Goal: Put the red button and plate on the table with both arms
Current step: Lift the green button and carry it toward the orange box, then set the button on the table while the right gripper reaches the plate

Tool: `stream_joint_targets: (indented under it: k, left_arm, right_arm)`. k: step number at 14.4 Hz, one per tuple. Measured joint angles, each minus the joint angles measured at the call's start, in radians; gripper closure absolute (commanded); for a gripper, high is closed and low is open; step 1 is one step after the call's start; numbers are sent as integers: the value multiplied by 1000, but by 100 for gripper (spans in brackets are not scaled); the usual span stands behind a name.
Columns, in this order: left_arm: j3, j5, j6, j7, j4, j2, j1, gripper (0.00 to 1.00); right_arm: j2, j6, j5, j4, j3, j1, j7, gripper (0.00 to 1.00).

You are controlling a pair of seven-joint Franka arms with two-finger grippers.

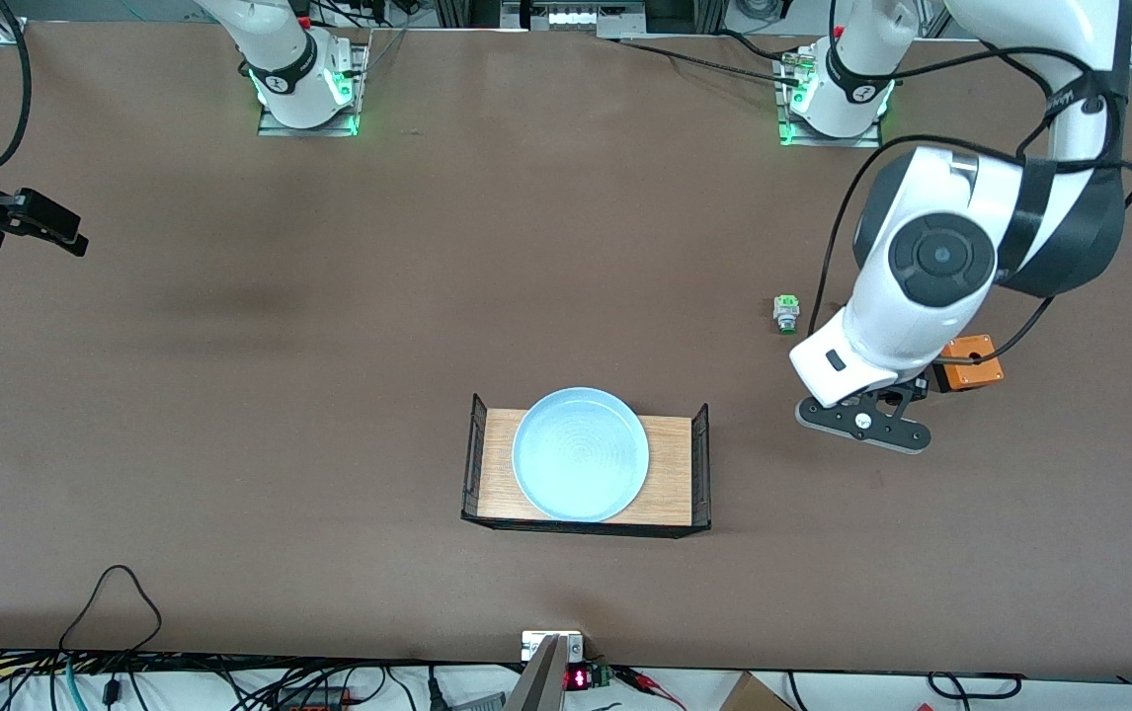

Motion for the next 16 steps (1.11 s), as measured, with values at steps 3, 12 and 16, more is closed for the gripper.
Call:
stream_joint_targets:
  k: [3, 12, 16]
  left_arm:
    - [-1, 0, 49, 83, -105, 4, 64, 66]
    - [-38, -2, 440, 229, -476, 4, 287, 61]
    - [-55, -2, 639, 235, -575, 15, 295, 56]
  right_arm:
    - [14, -5, 57, 0, 3, 5, 1, 0]
    - [72, -6, 103, 6, 18, 349, 676, 0]
    - [151, 46, 121, 62, 19, 468, 868, 0]
